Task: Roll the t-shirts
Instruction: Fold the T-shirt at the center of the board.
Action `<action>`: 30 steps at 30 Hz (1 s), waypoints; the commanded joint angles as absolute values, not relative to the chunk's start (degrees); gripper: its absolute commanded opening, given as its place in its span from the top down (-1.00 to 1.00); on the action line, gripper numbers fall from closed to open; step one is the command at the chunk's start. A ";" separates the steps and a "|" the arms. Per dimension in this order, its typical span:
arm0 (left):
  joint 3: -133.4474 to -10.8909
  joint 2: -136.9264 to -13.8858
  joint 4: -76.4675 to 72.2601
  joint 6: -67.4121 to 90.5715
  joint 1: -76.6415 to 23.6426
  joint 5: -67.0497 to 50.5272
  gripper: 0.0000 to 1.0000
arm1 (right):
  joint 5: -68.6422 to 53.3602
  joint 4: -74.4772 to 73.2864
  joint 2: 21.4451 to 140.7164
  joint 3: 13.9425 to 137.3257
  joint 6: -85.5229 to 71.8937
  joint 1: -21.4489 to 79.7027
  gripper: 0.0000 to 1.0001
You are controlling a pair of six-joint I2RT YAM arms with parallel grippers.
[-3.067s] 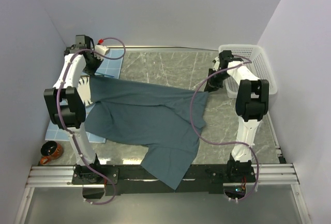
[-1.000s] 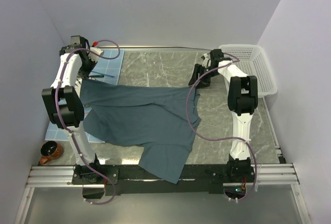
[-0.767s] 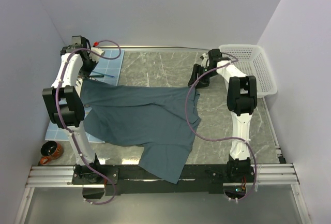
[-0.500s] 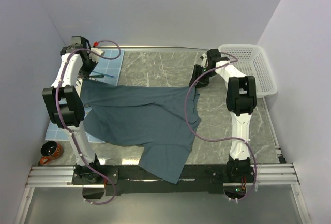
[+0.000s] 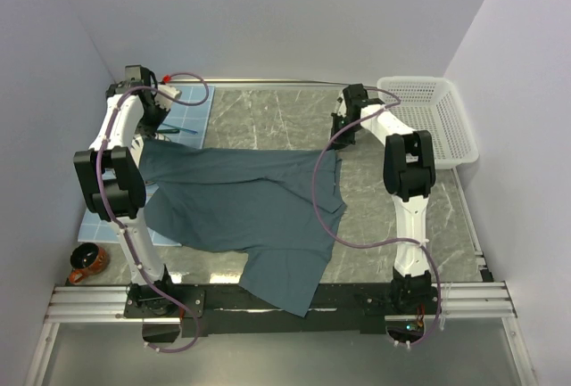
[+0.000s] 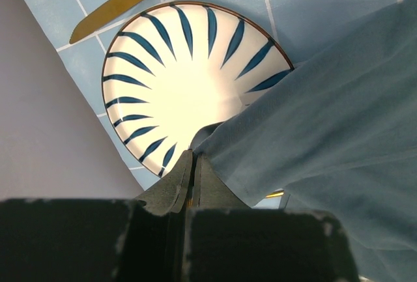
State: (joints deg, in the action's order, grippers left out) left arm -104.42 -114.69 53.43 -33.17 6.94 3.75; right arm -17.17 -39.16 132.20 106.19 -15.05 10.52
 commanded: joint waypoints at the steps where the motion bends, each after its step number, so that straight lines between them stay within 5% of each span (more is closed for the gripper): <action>1: -104.33 -110.31 50.45 -31.29 7.29 1.50 0.98 | -9.60 -40.25 129.12 108.19 -11.35 10.72 1.00; 16: -107.85 -96.60 42.46 -19.78 7.38 -11.60 0.98 | -18.11 -27.69 91.96 93.17 -6.59 2.99 1.00; 30: -89.22 -68.22 24.29 -17.05 7.30 -10.73 0.99 | -14.42 -22.23 58.91 85.34 -5.10 2.90 1.00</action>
State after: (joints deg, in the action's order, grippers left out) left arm -94.19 -77.06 34.87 -18.76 7.16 -11.75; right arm -16.97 -24.97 66.43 84.77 -7.25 3.11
